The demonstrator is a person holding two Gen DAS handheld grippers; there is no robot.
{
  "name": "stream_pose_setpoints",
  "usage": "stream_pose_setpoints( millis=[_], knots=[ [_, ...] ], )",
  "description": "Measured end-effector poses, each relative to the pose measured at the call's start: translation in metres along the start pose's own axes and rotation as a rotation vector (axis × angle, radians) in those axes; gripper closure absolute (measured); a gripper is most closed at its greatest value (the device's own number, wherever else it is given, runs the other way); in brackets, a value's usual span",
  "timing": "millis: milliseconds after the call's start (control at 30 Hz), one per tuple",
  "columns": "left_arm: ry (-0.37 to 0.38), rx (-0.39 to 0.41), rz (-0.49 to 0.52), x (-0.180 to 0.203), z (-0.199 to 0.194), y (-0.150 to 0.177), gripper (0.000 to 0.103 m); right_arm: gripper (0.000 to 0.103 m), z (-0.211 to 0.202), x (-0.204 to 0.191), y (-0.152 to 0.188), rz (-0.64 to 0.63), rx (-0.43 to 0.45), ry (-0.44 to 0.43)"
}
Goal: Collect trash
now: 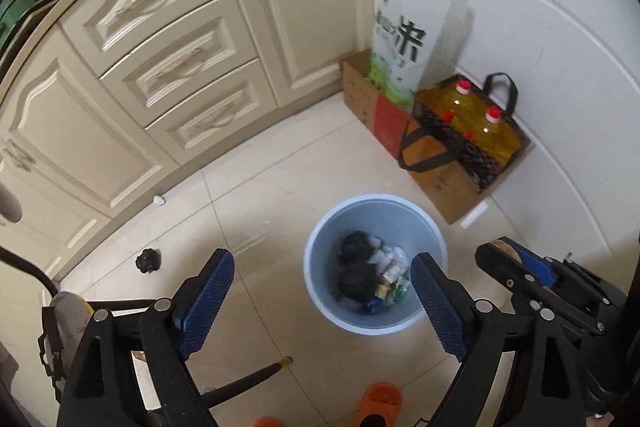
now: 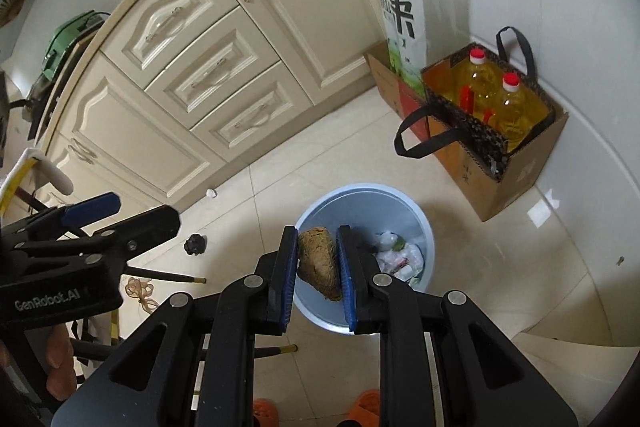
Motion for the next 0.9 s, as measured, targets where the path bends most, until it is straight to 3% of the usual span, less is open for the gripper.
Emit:
stream_pose_setpoints(
  millis=[233,300,333,367,600,900],
  knots=[
    [-0.04,0.071,-0.075,-0.016,-0.032,0.005,0.015,0.08,0.012,-0.006,-0.02,0.016,0.044,-0.014],
    [-0.049,0.093,-0.089,-0.02,-0.049,0.009,0.015,0.063,0.013,-0.009,-0.026,0.023,0.047,-0.016],
    [-0.048,0.1,-0.093,-0.021,-0.058,0.012,0.015,0.041,0.013,-0.01,-0.028,0.028,0.041,-0.018],
    [-0.046,0.109,-0.098,-0.022,-0.066,0.015,0.014,0.029,0.01,-0.013,-0.029,0.026,0.045,-0.02],
    [-0.013,0.154,-0.144,-0.039,-0.134,0.042,0.014,0.028,-0.033,-0.036,-0.027,-0.036,0.033,0.02],
    [0.001,0.33,-0.126,-0.073,-0.281,0.114,0.005,0.008,-0.138,-0.107,-0.016,-0.143,0.08,0.044]
  ],
)
Point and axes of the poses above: each gripper's, at about its wrist camera, not at the fingertips, and z roughly the way its jaws point, x to its right, y to its underside, the point moved 6 cm from there along z, roughly the way its jaws point, and after that the axes turned 13 degrees about -z, right-handed, at the moved point
